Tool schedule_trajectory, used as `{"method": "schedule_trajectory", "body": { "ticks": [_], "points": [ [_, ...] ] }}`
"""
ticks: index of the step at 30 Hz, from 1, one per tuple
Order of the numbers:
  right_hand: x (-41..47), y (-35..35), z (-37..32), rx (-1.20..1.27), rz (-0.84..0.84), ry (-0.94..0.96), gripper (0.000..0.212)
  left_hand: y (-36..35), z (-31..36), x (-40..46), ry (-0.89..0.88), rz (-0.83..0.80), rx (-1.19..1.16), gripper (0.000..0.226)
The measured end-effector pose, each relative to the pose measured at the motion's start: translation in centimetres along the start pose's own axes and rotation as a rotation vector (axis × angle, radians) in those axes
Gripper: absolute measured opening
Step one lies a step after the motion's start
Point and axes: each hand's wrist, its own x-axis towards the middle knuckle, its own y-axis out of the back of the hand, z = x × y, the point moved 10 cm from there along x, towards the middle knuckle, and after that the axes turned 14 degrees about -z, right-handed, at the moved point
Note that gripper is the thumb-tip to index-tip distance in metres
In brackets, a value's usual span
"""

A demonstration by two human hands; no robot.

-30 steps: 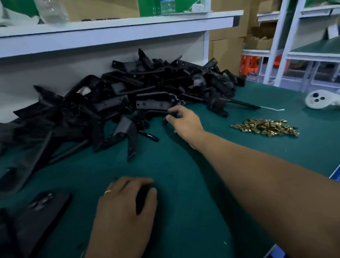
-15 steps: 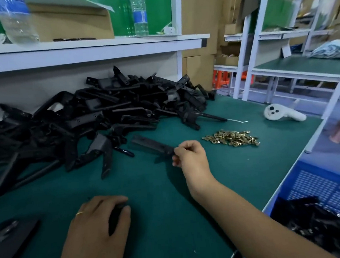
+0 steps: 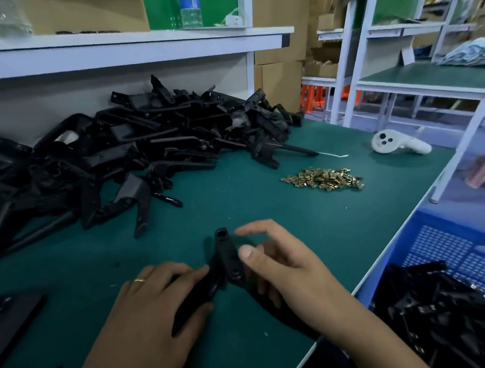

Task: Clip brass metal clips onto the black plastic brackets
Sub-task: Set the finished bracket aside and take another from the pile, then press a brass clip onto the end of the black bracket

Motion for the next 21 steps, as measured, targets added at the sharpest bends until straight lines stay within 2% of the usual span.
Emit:
{"method": "schedule_trajectory", "body": {
  "ticks": [3,5,7,8,12,14,21],
  "points": [
    [-0.5,4.2,1.1,-0.182,0.317,-0.045,0.011,0.7,-1.0,-0.4,0.047,0.041,0.043,0.038],
    [-0.3,7.6,1.1,-0.445,0.426,-0.097,0.007,0.6,-2.0,-0.6,0.102,0.037,0.004,0.039],
    [0.9,10.7,1.2,-0.679,0.42,-0.172,0.004,0.4,-2.3,-0.6,0.113,0.04,-0.026,0.046],
    [1.7,12.0,1.5,-0.766,0.391,-0.217,0.011,0.3,-2.2,-0.6,0.11,0.043,-0.036,0.045],
    [5.0,15.8,2.2,-0.871,0.328,-0.286,0.039,0.5,-2.1,-0.7,0.1,0.067,-0.062,0.044],
    [6.1,17.0,2.2,-0.916,0.346,-0.298,0.044,0.5,-2.2,-0.7,0.104,0.077,-0.081,0.043],
    [6.7,17.1,2.1,-1.024,0.362,-0.225,0.016,0.5,-2.6,-0.8,0.115,0.078,-0.12,0.04]
  ]
}}
